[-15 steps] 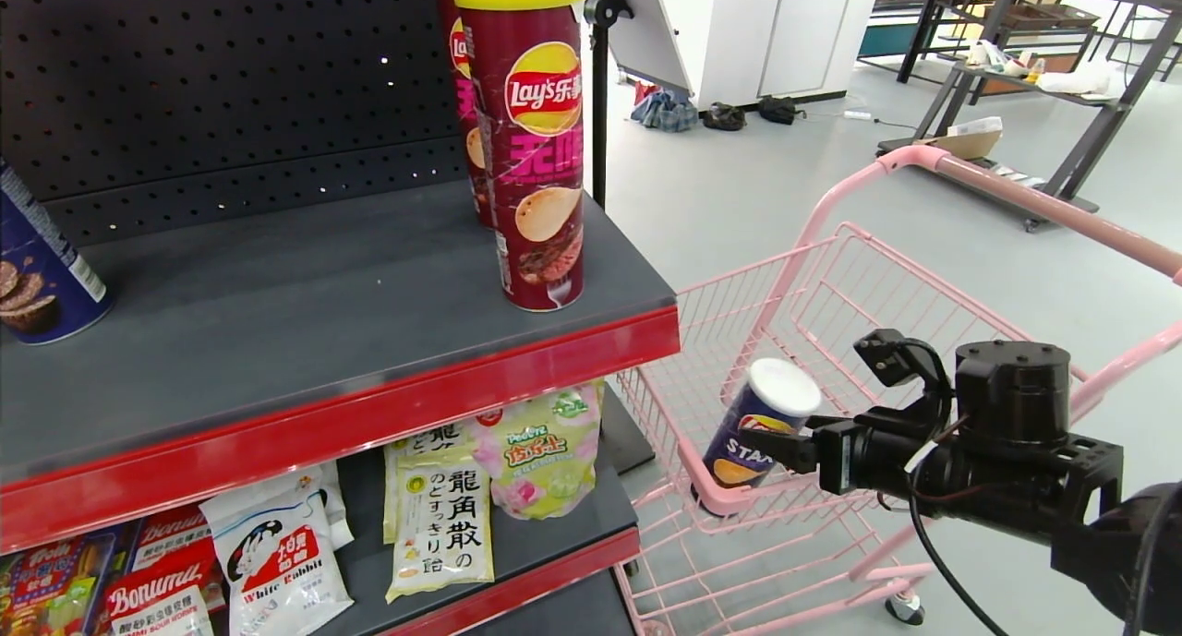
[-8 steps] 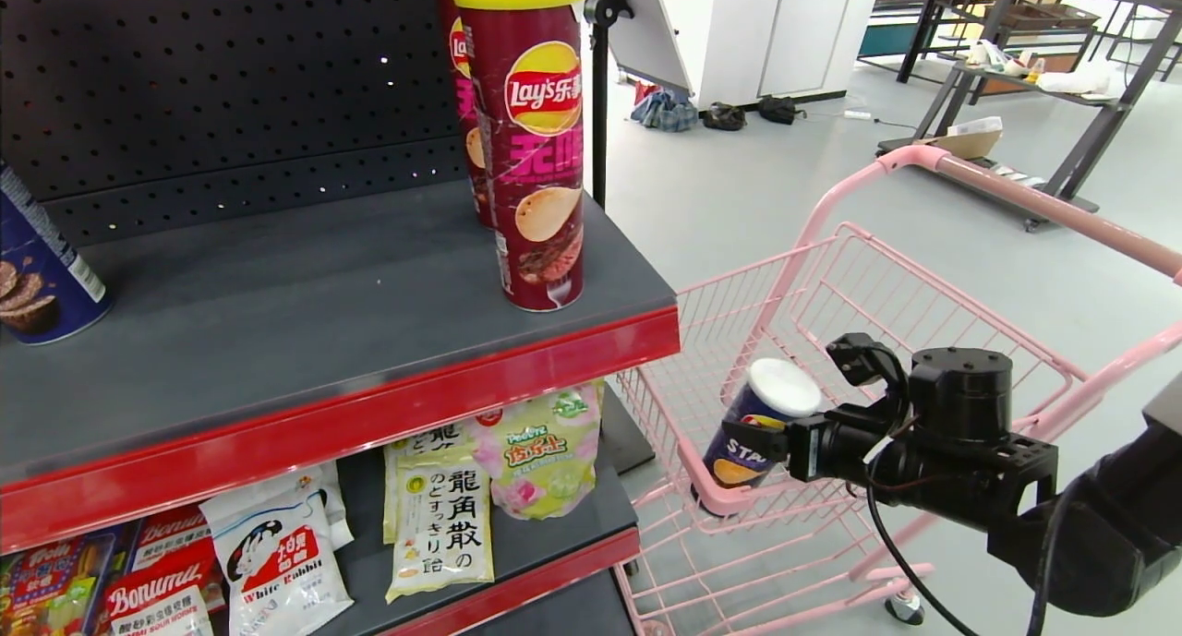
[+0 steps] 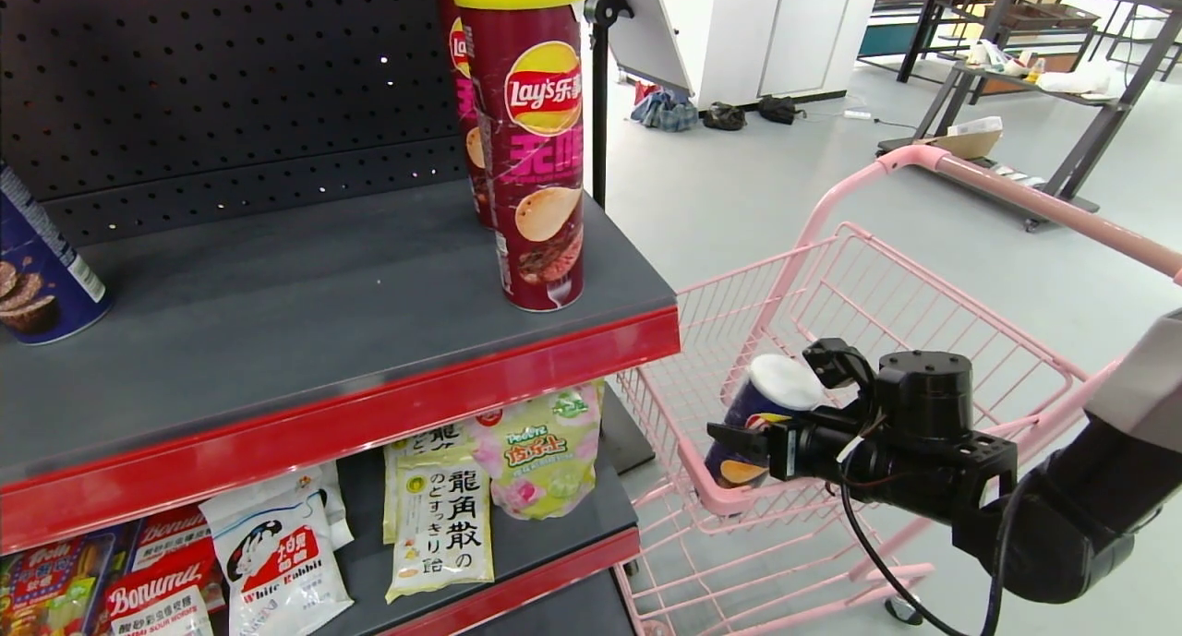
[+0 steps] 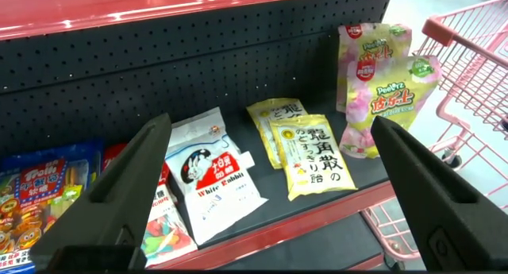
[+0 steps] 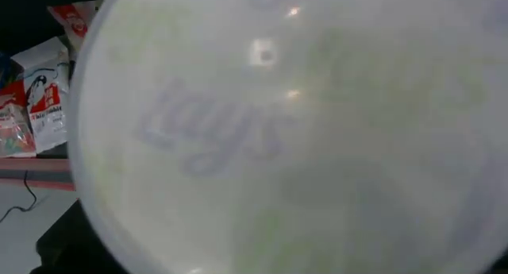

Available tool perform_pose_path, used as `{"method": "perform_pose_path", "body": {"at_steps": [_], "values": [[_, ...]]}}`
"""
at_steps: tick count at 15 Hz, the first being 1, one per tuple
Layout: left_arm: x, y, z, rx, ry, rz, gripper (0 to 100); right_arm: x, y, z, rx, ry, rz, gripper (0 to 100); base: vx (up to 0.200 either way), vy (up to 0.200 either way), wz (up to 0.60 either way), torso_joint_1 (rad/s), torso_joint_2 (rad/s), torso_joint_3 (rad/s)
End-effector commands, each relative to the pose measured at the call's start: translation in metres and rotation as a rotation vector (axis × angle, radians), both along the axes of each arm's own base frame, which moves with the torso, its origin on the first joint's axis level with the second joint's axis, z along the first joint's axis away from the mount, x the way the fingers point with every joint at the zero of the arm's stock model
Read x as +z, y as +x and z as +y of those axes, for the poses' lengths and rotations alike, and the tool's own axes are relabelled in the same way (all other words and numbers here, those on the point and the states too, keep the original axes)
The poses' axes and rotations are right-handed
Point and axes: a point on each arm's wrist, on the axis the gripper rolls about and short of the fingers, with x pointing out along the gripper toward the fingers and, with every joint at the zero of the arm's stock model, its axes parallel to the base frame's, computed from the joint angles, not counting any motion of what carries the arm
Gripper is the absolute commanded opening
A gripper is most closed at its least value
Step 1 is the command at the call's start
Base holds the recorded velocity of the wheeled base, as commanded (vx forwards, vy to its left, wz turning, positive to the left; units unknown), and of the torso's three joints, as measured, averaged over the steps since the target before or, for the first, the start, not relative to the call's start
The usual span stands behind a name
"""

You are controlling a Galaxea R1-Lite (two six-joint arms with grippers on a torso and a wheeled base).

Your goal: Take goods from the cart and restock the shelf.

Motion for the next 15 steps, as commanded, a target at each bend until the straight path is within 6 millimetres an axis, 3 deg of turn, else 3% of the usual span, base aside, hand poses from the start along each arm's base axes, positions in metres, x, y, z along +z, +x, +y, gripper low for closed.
{"method": "perform_pose_path", "body": {"at_steps": [1,6,11,12,13,14,15], "values": [[0.0,0.0,0.0,0.001,0.0,0.0,100,-0.003,0.001,0.0,-0.001,-0.002,0.007,0,0.0,0.0,0.0,0.0,0.0,0.0],[0.0,0.0,0.0,0.003,0.0,0.0,100,0.006,0.007,0.001,-0.029,0.001,-0.054,0,0.0,0.0,0.0,0.0,0.0,0.0],[0.0,0.0,0.0,0.001,0.0,0.0,100,0.106,0.013,-0.008,-0.058,-0.012,-0.366,0,0.0,0.0,0.0,0.0,0.0,0.0],[0.0,0.0,0.0,0.001,0.0,0.0,100,0.143,-0.003,-0.017,-0.083,-0.053,-0.404,0,0.0,0.0,0.0,0.0,0.0,0.0],[0.0,0.0,0.0,0.003,0.0,0.002,100,0.156,-0.014,-0.021,-0.093,-0.071,-0.401,0,0.0,0.0,0.0,0.0,0.0,0.0],[0.0,0.0,0.0,0.001,0.0,0.002,100,0.184,-0.051,-0.034,-0.142,-0.127,-0.407,0,0.0,0.0,0.0,0.0,0.0,0.0],[0.0,0.0,0.0,0.001,0.0,0.002,100,0.197,-0.081,-0.043,-0.202,-0.16,-0.412,0,0.0,0.0,0.0,0.0,0.0,0.0]]}}
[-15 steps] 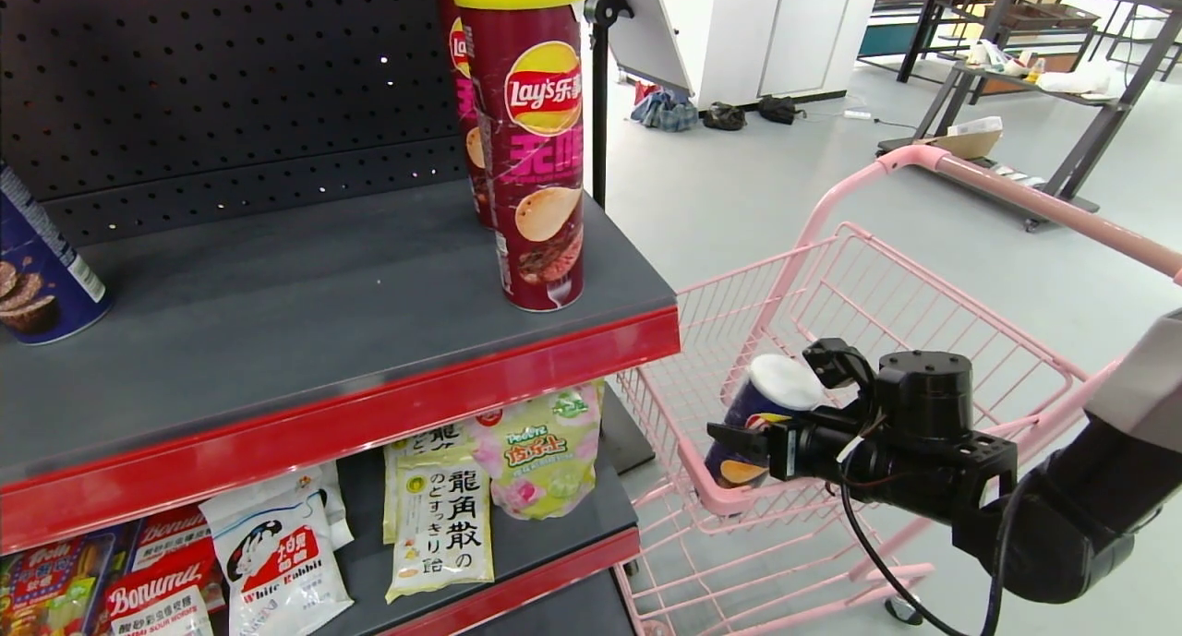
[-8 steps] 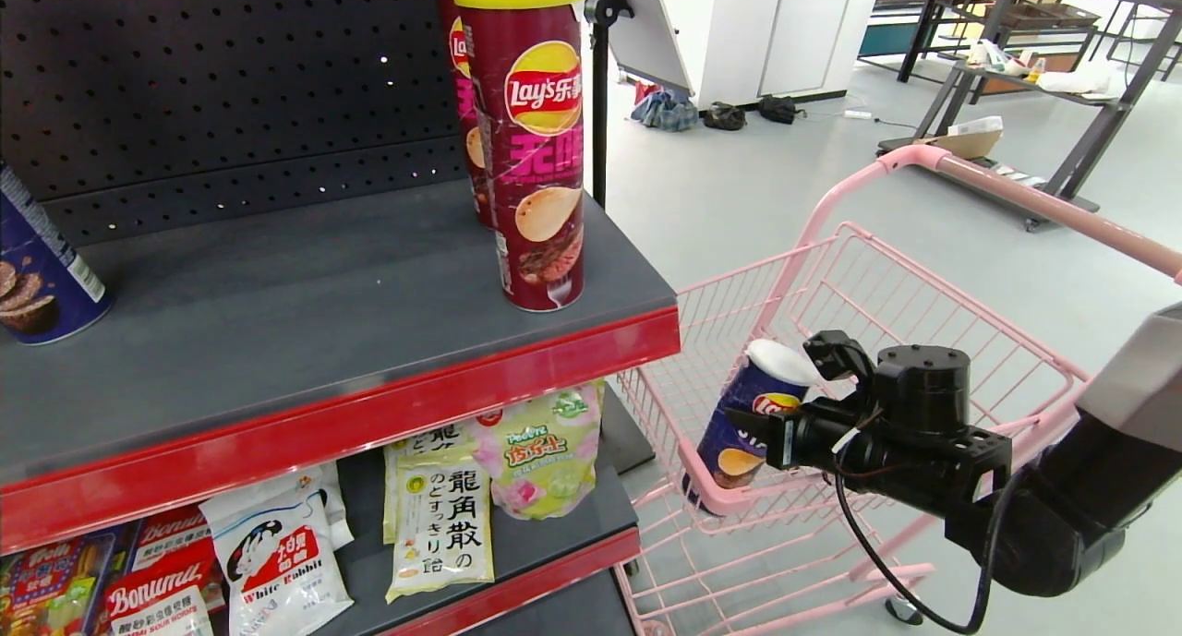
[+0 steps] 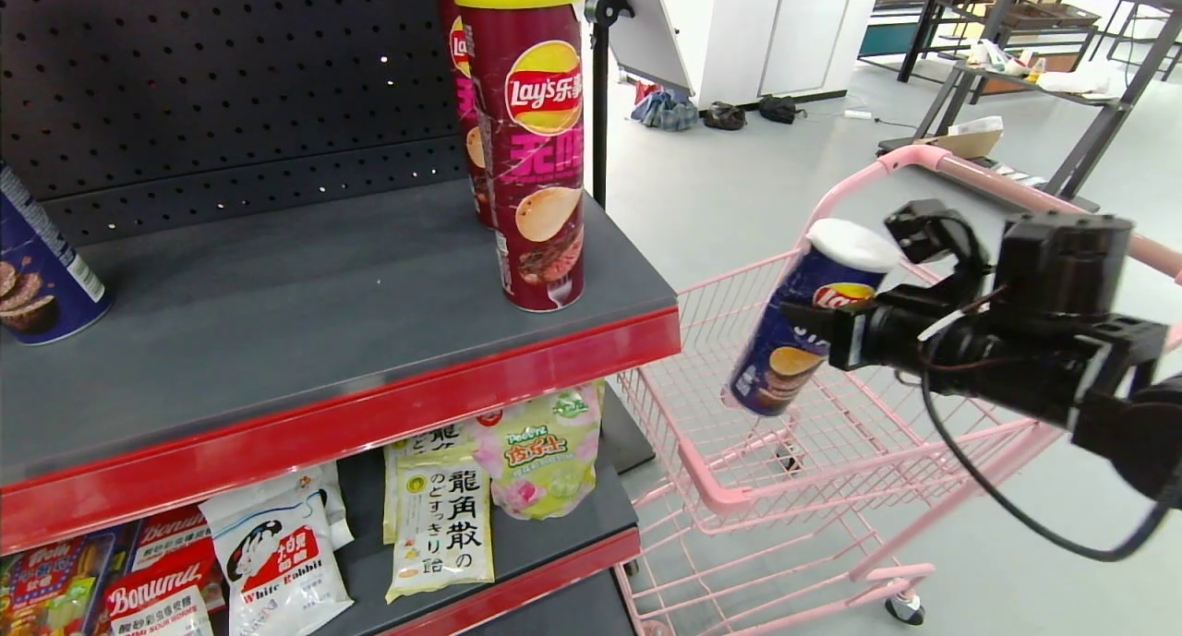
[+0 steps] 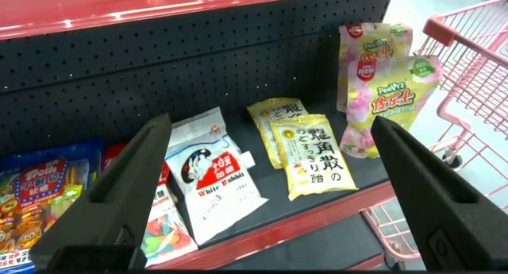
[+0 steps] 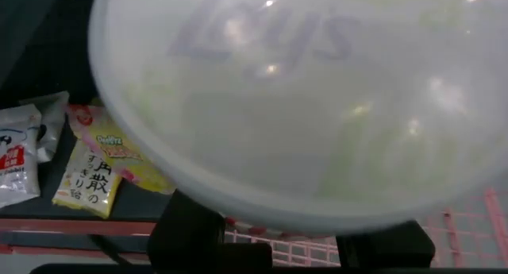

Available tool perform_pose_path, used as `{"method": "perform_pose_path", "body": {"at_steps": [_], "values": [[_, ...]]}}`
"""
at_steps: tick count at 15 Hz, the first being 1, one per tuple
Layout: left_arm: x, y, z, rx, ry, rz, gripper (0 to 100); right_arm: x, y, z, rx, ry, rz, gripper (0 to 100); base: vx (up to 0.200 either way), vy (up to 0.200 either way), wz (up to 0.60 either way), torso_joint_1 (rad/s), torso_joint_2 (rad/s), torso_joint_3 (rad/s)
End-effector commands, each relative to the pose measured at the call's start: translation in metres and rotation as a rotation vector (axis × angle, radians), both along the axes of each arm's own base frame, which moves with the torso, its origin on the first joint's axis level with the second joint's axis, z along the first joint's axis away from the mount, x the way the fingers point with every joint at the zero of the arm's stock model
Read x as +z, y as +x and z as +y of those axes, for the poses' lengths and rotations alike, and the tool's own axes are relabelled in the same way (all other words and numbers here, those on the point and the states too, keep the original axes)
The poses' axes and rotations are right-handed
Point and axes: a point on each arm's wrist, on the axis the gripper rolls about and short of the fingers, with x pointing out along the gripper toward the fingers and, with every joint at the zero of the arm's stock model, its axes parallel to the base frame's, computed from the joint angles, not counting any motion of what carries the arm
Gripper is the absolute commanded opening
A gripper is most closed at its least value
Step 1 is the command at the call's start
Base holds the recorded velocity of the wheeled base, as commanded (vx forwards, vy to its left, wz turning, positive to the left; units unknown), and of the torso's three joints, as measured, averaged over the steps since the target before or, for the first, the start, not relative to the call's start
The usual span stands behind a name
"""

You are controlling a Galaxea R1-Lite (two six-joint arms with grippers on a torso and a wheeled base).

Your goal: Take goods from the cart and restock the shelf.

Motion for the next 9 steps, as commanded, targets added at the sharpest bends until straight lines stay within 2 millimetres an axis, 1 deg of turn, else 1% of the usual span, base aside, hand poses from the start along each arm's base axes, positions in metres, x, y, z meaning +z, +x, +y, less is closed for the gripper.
{"method": "perform_pose_path", "body": {"at_steps": [1,2,3,4,5,6,7,9], "values": [[0.0,0.0,0.0,-0.001,-0.001,-0.001,100,0.074,-0.103,-0.037,-0.175,-0.057,-0.14,0,0.0,0.0,0.0,0.0,0.0,0.0],[0.0,0.0,0.0,0.001,-0.001,0.001,100,0.072,-0.137,-0.048,-0.187,-0.087,-0.11,0,0.0,0.0,0.0,0.0,0.0,0.0],[0.0,0.0,0.0,-0.001,-0.001,0.001,100,0.071,-0.142,-0.05,-0.185,-0.088,-0.106,0,0.0,0.0,0.0,0.0,0.0,0.0],[0.0,0.0,0.0,0.001,0.001,0.001,100,0.052,-0.196,-0.069,-0.223,-0.11,-0.079,0,0.0,0.0,0.0,0.0,0.0,0.0],[0.0,0.0,0.0,0.001,-0.001,0.001,100,0.045,-0.218,-0.077,-0.273,-0.123,-0.096,0,0.0,0.0,0.0,0.0,0.0,0.0],[0.0,0.0,0.0,0.001,-0.001,0.001,100,0.041,-0.227,-0.081,-0.29,-0.144,-0.092,0,0.0,0.0,0.0,0.0,0.0,0.0],[0.0,0.0,0.0,0.001,-0.001,-0.001,100,0.039,-0.241,-0.086,-0.306,-0.162,-0.111,0,0.0,0.0,0.0,0.0,0.0,0.0],[0.0,0.0,0.0,-0.001,-0.001,-0.001,100,0.038,-0.248,-0.089,-0.346,-0.196,-0.131,0,0.0,0.0,0.0,0.0,0.0,0.0]]}}
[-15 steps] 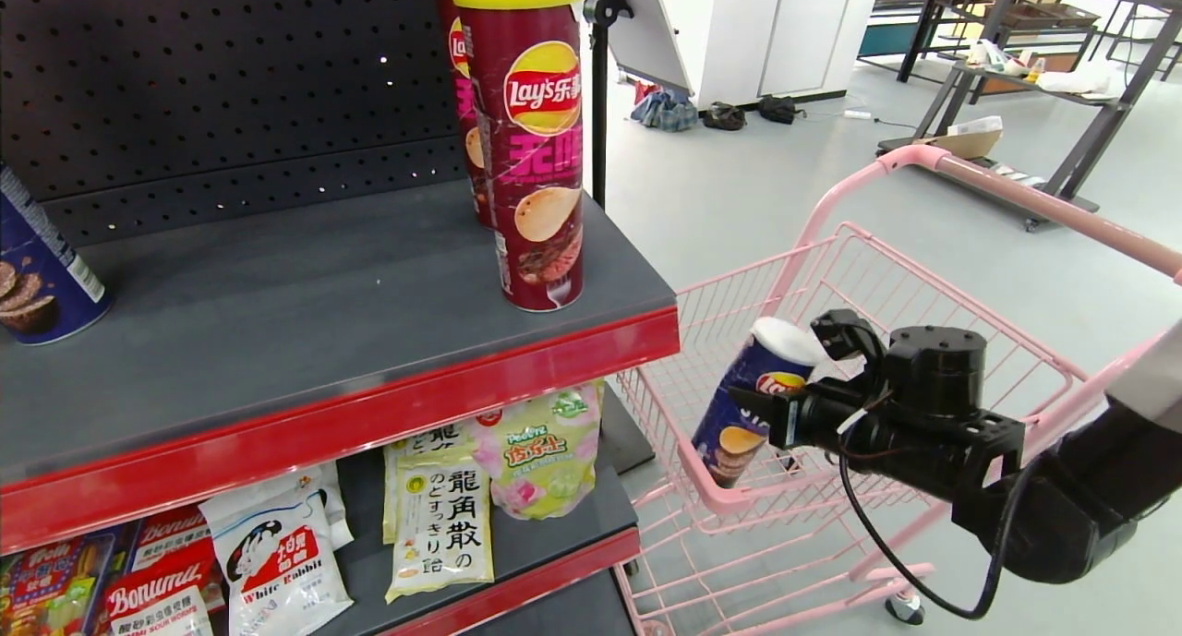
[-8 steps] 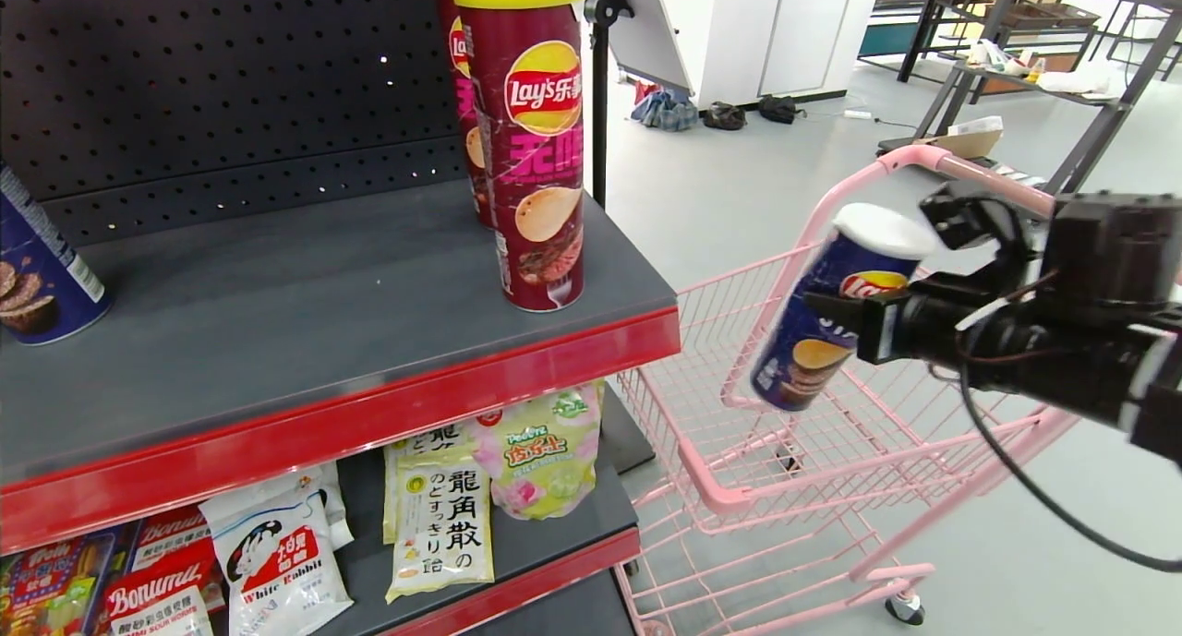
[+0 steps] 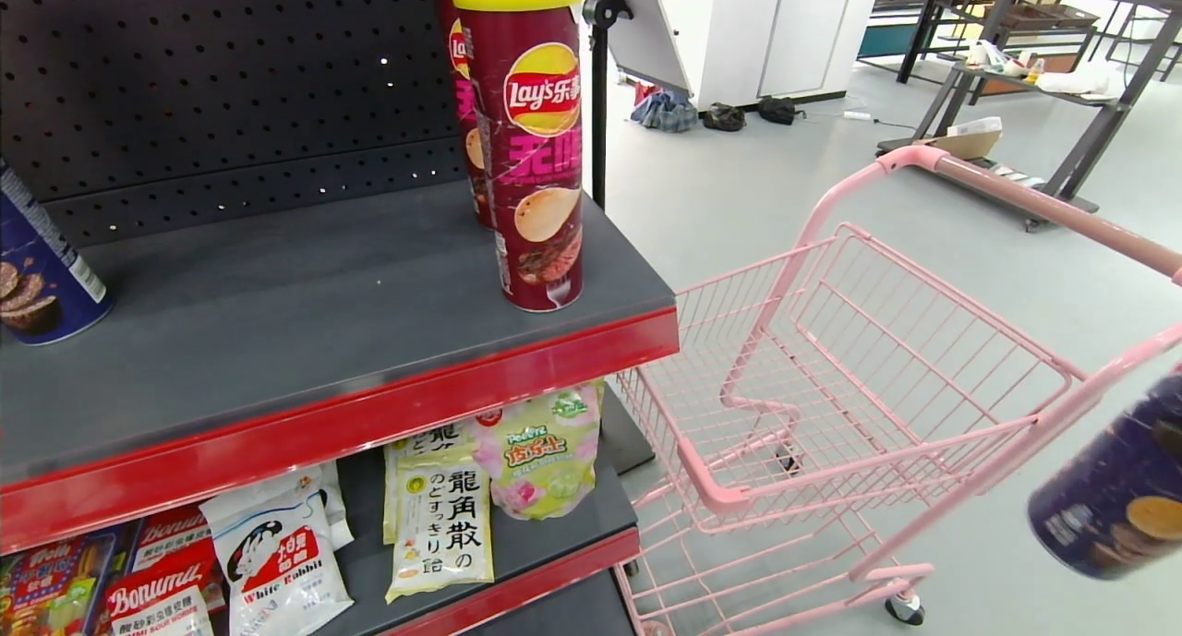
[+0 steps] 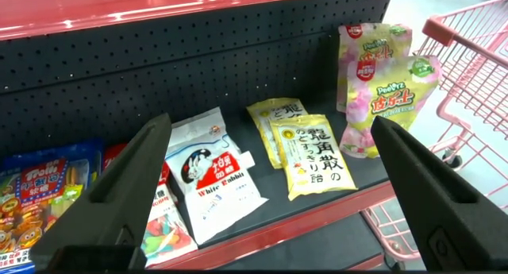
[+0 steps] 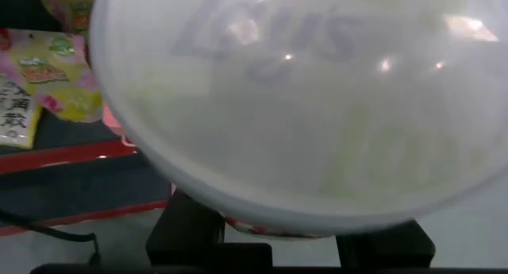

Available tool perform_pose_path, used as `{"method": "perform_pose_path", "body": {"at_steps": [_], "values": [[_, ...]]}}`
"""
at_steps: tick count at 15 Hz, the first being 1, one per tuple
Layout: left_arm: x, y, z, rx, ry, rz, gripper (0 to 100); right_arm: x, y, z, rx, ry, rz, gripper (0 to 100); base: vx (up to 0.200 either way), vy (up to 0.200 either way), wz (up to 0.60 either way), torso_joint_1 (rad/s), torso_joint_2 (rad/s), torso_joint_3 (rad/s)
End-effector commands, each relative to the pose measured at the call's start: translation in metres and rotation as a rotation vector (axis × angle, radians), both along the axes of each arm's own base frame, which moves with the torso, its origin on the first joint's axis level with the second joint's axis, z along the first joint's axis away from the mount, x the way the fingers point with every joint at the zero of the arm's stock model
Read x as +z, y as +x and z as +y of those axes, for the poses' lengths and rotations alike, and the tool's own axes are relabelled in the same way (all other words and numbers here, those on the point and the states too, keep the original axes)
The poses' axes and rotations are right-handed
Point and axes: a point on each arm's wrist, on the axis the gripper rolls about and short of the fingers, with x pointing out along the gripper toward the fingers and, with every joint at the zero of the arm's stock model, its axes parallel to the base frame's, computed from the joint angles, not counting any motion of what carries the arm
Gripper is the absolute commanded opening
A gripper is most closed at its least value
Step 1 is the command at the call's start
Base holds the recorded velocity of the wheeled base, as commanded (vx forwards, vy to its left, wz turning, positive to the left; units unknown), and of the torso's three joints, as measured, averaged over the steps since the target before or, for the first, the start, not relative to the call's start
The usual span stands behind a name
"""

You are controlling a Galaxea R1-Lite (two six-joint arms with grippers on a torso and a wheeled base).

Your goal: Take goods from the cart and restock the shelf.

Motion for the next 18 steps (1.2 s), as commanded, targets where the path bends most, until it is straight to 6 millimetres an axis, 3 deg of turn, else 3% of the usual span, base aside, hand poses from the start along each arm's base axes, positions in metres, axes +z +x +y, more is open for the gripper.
{"method": "perform_pose_path", "body": {"at_steps": [1,4,7,18], "values": [[0.0,0.0,0.0,0.001,0.0,-0.001,100,-0.004,-0.038,-0.012,-0.064,-0.005,-0.117,0,0.0,0.0,0.0,0.0,0.0,0.0],[0.0,0.0,0.0,0.001,0.0,0.0,100,-0.011,-0.053,-0.015,-0.062,-0.01,-0.098,0,0.0,0.0,0.0,0.0,0.0,0.0],[0.0,0.0,0.0,0.001,0.0,0.0,100,-0.011,-0.055,-0.015,-0.06,-0.01,-0.099,0,0.0,0.0,0.0,0.049,-0.16,-0.109],[0.0,0.0,0.0,0.001,0.0,0.0,100,-0.006,-0.045,-0.012,-0.029,-0.012,-0.074,0,0.0,0.0,0.0,0.188,-0.53,-0.344]]}}
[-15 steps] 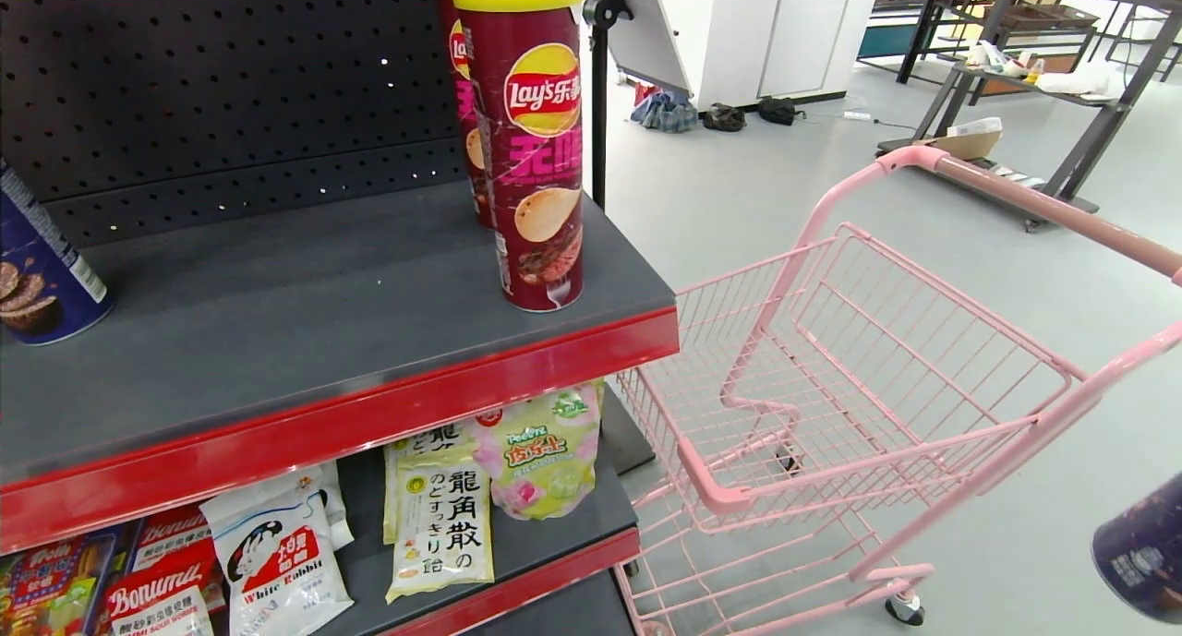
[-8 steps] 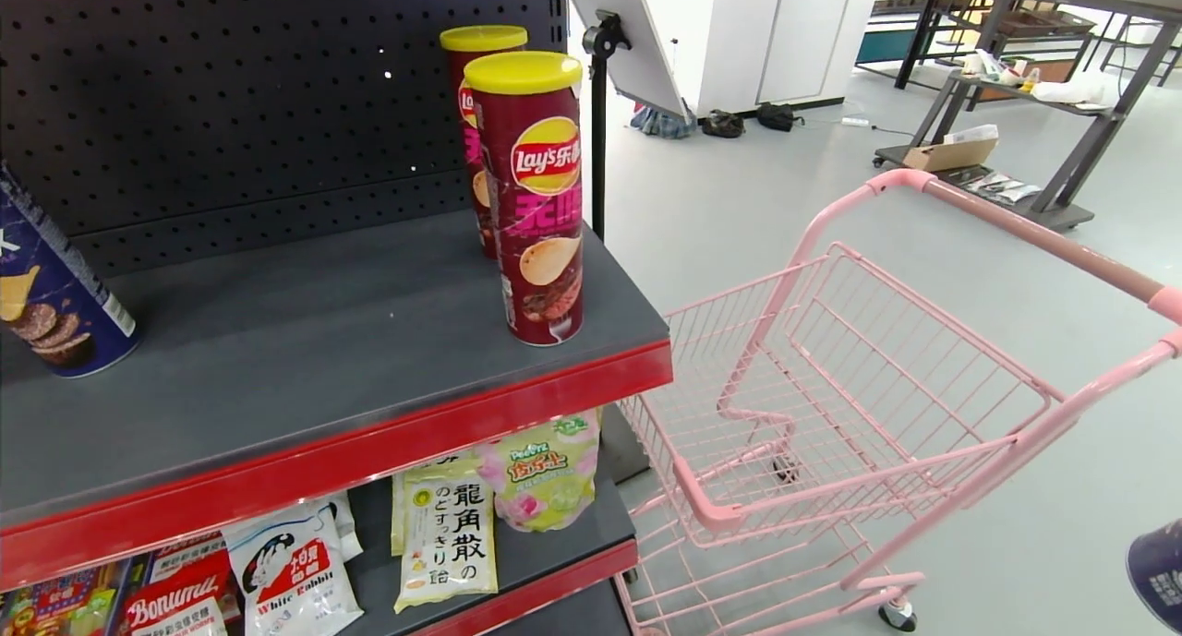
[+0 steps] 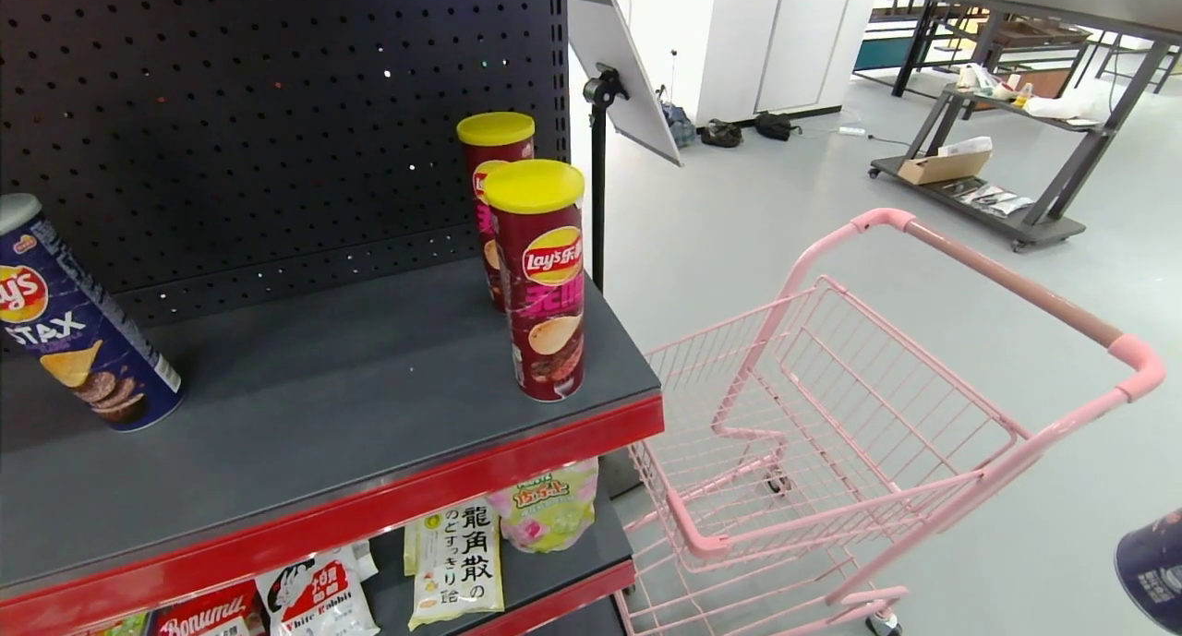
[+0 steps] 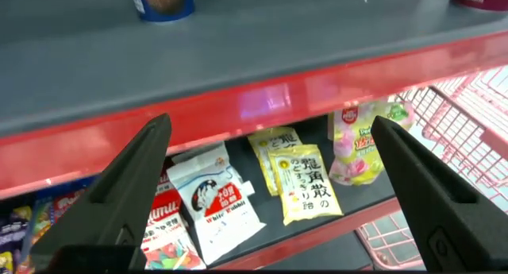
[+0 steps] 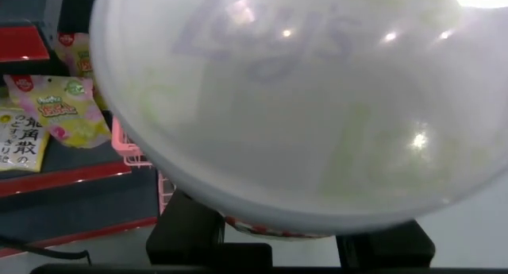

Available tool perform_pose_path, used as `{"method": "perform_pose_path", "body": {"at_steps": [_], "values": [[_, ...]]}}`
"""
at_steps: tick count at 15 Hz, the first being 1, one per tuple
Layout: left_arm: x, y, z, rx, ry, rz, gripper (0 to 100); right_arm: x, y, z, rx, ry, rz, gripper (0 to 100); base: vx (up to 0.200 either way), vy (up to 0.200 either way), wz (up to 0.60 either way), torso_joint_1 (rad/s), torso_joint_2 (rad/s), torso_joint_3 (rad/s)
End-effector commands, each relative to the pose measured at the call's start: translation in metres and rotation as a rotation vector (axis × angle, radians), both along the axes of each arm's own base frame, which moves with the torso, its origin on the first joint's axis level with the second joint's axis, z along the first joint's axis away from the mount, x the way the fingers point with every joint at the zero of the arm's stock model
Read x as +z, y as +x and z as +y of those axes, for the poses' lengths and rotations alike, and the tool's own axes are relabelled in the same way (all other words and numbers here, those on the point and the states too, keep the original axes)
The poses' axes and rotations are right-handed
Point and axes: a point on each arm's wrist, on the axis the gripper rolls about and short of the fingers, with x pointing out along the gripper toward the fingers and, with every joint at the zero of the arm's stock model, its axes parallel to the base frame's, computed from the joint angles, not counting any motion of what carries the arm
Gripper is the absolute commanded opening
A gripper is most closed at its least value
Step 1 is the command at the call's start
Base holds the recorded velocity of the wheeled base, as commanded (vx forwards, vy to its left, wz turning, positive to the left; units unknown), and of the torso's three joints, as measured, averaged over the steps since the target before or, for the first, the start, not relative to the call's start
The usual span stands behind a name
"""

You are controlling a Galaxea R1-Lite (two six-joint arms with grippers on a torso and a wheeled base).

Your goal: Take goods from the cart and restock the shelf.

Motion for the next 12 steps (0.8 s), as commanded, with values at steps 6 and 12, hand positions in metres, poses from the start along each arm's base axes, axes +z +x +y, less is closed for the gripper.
{"method": "perform_pose_path", "body": {"at_steps": [6,12], "values": [[0.0002,0.0001,0.0,0.001,0.0,-0.001,100,0.0045,0.0099,0.0021,0.003,-0.005,0.029,0,0.0,0.0,0.1,0.159,-0.39,-0.233],[0.0002,0.0001,0.0,0.001,0.0,-0.001,100,0.0028,0.0096,0.002,0.004,-0.019,0.032,0,0.0,0.0,0.6,0.036,-0.07,-0.043]]}}
